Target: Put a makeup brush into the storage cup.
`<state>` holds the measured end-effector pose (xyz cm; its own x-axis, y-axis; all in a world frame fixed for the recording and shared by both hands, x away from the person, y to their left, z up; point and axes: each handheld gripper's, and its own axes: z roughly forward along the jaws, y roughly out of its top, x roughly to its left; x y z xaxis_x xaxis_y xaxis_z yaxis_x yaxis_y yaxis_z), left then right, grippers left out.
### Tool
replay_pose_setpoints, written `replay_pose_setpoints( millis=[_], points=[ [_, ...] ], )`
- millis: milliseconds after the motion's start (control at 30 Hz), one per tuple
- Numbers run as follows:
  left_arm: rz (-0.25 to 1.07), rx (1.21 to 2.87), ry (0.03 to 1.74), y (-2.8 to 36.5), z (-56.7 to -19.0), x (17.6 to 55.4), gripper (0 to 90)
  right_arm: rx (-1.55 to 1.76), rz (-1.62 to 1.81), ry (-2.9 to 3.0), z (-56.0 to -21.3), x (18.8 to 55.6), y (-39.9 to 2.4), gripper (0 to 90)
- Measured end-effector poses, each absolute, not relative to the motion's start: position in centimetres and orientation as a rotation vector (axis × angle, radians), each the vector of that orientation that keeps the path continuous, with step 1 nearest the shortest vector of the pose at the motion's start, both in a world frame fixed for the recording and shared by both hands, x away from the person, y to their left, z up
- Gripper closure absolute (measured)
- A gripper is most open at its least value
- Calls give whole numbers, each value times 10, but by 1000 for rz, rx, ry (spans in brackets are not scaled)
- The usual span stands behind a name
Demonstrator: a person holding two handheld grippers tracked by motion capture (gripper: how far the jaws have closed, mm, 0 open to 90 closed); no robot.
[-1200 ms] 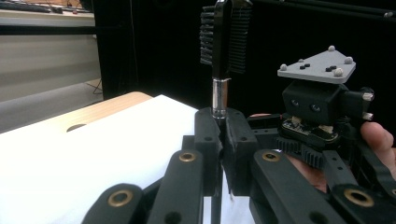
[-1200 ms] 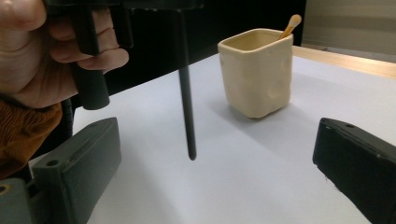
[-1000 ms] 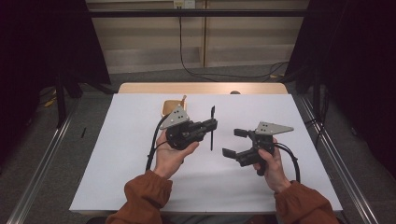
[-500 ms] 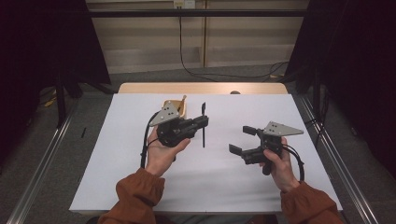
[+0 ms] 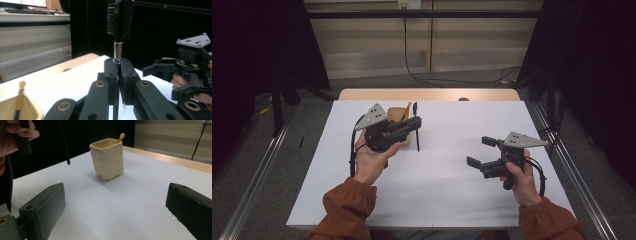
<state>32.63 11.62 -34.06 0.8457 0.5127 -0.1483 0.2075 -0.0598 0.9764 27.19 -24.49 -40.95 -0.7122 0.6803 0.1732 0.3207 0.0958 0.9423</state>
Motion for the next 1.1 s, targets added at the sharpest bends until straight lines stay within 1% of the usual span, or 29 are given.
replay_pose_setpoints(
  millis=[500,567,867,1100],
  points=[
    [347,1602,627,152,-321,339,854,1096,1592,1966,-424,251,-276,24],
    [353,1601,631,154,-319,341,854,1127,1582,1946,-426,247,-282,35],
    [375,1605,654,160,-315,353,855,1148,1559,1925,-436,228,-294,30],
    [392,1610,673,165,-314,368,855,1167,1538,1925,-441,226,-297,27]
  ],
)
